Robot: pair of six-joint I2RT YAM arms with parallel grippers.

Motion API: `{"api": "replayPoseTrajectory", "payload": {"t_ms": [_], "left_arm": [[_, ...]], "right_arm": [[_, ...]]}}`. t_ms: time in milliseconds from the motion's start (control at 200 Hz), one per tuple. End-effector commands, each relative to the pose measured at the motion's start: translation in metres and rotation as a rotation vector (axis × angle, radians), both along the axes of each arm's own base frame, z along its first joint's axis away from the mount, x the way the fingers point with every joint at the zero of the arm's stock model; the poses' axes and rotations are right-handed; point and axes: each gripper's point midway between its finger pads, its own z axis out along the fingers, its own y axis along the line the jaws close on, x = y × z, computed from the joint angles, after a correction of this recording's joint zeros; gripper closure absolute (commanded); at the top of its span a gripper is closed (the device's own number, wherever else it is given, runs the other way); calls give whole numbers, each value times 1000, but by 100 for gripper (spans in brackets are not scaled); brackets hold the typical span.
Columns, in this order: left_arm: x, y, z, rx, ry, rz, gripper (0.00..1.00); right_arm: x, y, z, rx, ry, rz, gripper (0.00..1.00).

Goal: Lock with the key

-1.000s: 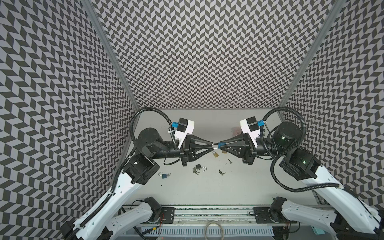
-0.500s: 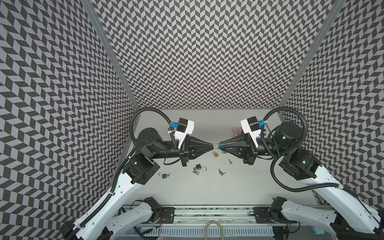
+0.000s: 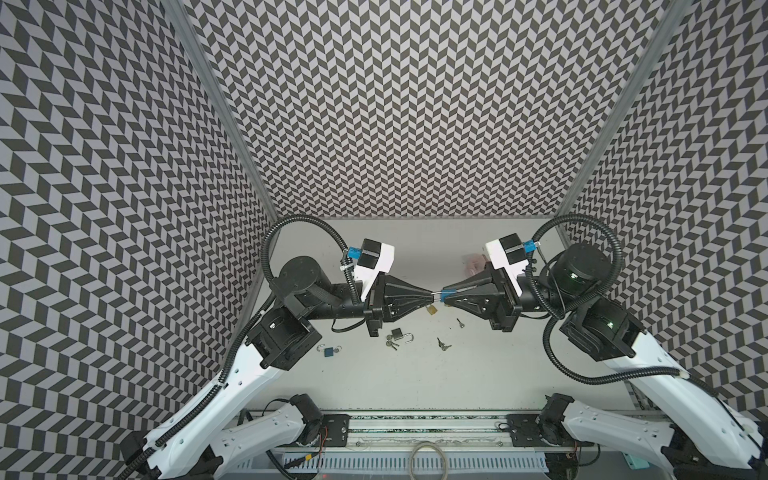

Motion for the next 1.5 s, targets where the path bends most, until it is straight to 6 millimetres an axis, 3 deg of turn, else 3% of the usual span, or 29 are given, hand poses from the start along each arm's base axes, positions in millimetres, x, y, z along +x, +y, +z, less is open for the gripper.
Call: {"api": "replayPoseTrajectory", "payload": {"t_ms": [0, 135, 290, 376, 461, 536, 791, 936, 1142, 1222, 1412, 1497], "left_arm": [[-1, -13, -12, 31, 0, -8, 100], [3, 1, -3, 12, -15, 43, 100], [3, 2, -1, 7, -14, 32, 100], [-3, -11, -3, -4, 7, -39, 100], [-19, -38, -16, 20, 29, -138, 100], [-27, -48, -23, 35, 41, -181, 100], [-4, 0, -10, 0, 9, -8, 100], [-2, 13, -2, -15, 0, 30, 100], [-2, 15, 4, -49, 4, 34, 43], [-1, 13, 4, -54, 10, 31, 33], [3, 7, -3, -42, 28, 15, 41], [5, 6, -6, -37, 35, 25, 57]], "right_arm": [[17, 13, -19, -27, 32, -42, 100], [19, -5, -8, 2, 17, -90, 100], [20, -5, -11, -7, 22, -89, 100], [20, 11, -23, -37, 42, -51, 100], [18, 36, -39, -92, 41, -30, 100], [18, 38, -42, -84, 53, -11, 100], [26, -9, -18, 5, 34, -130, 100], [22, -15, -18, -6, 26, -126, 100], [17, -13, -21, -6, 39, -84, 100], [15, -12, -21, -3, 42, -64, 100], [11, -12, -20, 4, 41, -38, 100], [9, -12, -21, 2, 34, -31, 100]]}}
